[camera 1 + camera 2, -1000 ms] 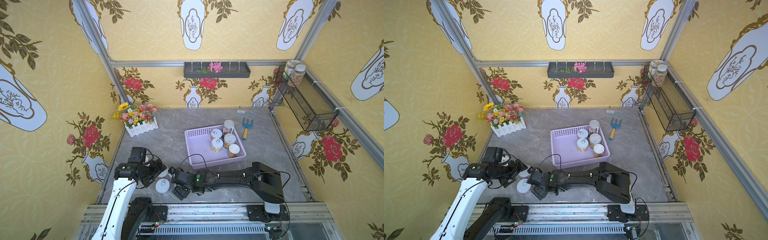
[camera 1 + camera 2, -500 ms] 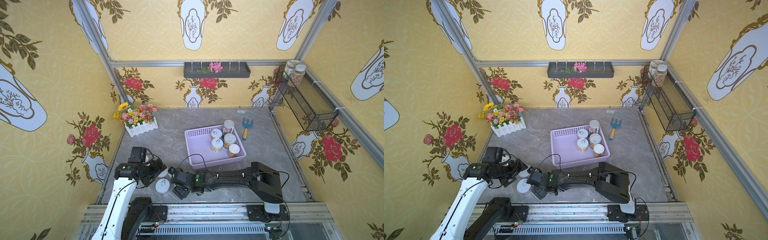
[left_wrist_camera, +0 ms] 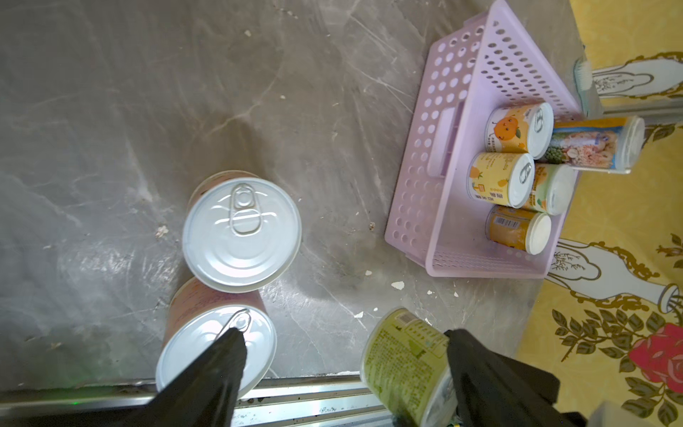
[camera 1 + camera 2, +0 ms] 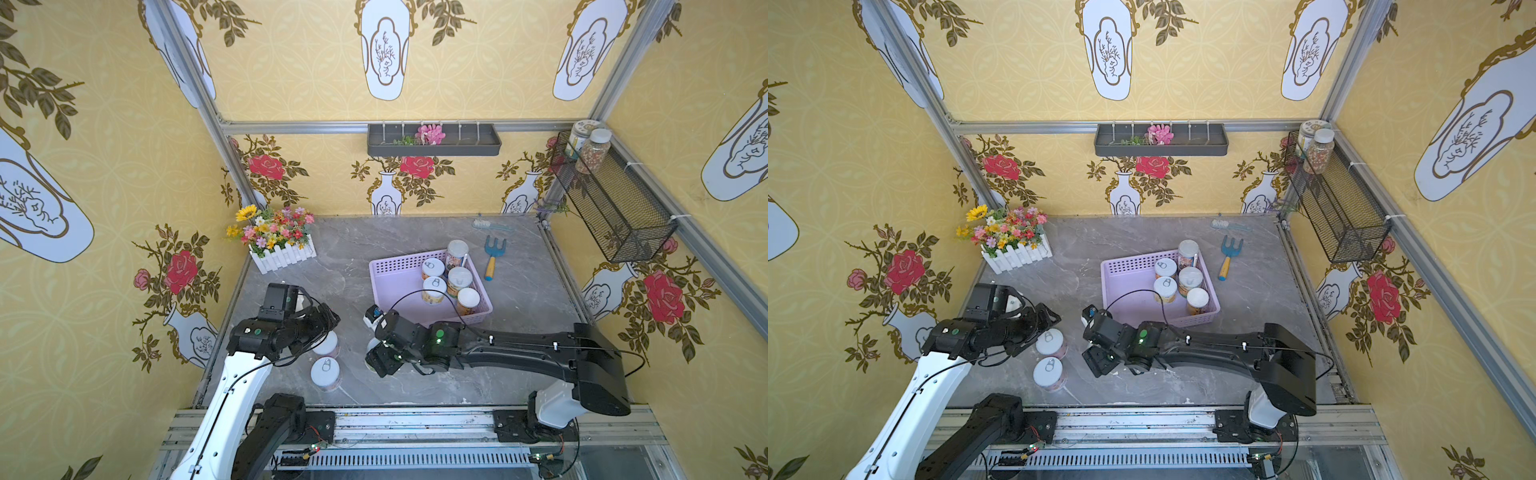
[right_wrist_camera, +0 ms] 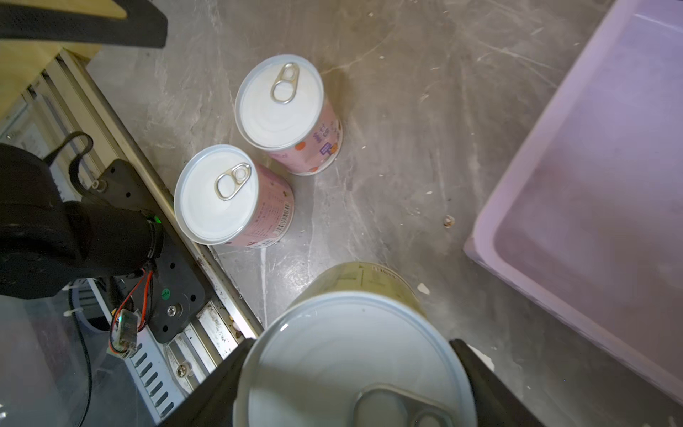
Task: Put the canned food in the basket
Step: Pick up the canned food from the center of the board, then place the canned food in the basket.
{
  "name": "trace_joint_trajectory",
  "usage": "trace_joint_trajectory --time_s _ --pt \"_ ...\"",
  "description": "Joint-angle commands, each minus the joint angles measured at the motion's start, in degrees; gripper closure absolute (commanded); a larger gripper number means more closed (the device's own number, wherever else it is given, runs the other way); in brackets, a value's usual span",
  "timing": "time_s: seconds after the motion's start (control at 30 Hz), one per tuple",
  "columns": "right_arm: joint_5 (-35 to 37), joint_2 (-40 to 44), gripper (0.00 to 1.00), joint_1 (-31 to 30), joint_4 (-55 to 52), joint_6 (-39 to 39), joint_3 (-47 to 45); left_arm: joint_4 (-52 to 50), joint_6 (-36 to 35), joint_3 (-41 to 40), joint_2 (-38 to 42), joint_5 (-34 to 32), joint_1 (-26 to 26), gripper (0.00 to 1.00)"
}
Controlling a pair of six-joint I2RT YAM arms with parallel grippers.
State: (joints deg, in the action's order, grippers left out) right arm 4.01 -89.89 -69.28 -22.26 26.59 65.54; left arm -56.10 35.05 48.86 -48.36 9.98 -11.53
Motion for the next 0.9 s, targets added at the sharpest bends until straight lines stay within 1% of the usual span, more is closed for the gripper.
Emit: trace_joint_trajectory --time_s 0.0,0.13,0.3,0.37,0.47,0.6,0.77,0.87 --pt "-1.48 4.02 0.42 3.06 5.56 3.0 -1.98 5.56 3.56 0.91 -2.15 -4.46 -7.07 0.08" --pt "-1.35 7.96 0.43 8.09 5.21 5.33 -4.44 12.35 6.17 1.9 -5.83 -7.92 -18.22 0.08" --pt "1.53 10.97 0.44 13.37 1.63 8.13 -5.36 20.42 6.17 2.53 -10.35 -10.55 -26.83 0.08" --pt "1.53 11.45 0.44 15.64 0.29 8.66 -5.31 22.73 7.58 2.55 -12.17 -11.21 -28.93 0.08" --pt "0.73 11.71 0.44 18.79 -0.7 9.04 -5.38 25.95 7.42 2.25 -14.12 -11.56 -31.27 0.08" --pt "0.41 9.99 0.45 22.46 -2.09 10.13 -4.61 27.86 6.88 2.03 -15.46 -13.05 -33.59 0.1" --pt "1.22 5.97 0.46 24.52 -3.0 10.59 -2.79 29.2 6.79 0.93 -15.86 -14.45 -35.14 0.09" --pt "1.26 4.19 0.46 25.32 -2.09 10.6 -2.33 28.84 4.69 1.4 -17.1 -16.61 -37.27 0.09"
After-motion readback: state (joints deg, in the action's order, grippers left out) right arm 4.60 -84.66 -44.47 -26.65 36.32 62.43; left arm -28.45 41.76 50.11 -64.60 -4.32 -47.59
